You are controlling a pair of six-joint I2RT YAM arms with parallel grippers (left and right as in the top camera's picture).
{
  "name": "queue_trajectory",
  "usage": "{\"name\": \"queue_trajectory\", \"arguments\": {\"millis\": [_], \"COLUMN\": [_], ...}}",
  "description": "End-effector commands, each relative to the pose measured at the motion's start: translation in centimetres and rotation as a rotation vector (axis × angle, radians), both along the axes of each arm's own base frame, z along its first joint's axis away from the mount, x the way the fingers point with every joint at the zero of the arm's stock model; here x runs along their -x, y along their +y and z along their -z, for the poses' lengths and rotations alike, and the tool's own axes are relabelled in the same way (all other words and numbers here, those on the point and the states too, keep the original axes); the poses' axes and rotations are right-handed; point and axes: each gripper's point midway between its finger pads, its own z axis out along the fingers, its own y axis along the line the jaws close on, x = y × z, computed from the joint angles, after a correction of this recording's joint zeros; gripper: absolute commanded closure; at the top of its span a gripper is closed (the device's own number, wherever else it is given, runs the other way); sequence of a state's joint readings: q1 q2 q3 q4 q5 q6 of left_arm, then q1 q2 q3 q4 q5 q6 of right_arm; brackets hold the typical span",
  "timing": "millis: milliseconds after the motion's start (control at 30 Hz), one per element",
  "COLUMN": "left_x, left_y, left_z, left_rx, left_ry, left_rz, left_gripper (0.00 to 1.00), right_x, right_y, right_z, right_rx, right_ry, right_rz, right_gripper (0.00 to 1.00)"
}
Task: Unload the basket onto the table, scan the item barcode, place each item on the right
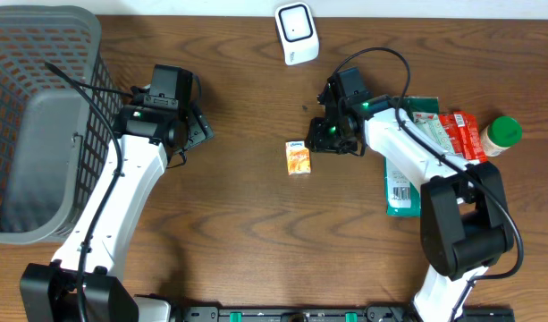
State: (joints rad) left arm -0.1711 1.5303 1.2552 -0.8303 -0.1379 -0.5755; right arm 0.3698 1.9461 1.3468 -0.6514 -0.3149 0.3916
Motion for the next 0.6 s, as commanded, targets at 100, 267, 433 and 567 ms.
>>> {"name": "queue_trajectory", "arguments": {"millis": [100, 267, 433, 567], "left_x": [-0.1, -0.1, -0.1, -0.1], "left_y": [0.3, 0.3, 0.3, 0.3], "left_z": [0.0, 0.0, 0.0, 0.0], "left_rx": [-0.014, -0.014, -0.015, -0.015], "left_ry": [0.004, 0.004, 0.003, 0.004], "left_rz": [-0.002, -0.002, -0.003, -0.002], "left_gripper": [0.11, 0.11, 0.11, 0.11], "right_x": [1.1, 1.6, 1.6, 1.4], "right_y": [1.3, 1.1, 1.2, 1.4], "right_z": [2.0, 2.9, 3.0, 3.4], "right_rx": [-0.054, -0.046, -0.045, -0.054], "right_ry": [0.078, 0.099, 0.089, 0.067], "right_rz": [-0.018, -0.021, -0.038, -0.04], "right_gripper": [0.68, 0.69, 0.69, 0.69]}}
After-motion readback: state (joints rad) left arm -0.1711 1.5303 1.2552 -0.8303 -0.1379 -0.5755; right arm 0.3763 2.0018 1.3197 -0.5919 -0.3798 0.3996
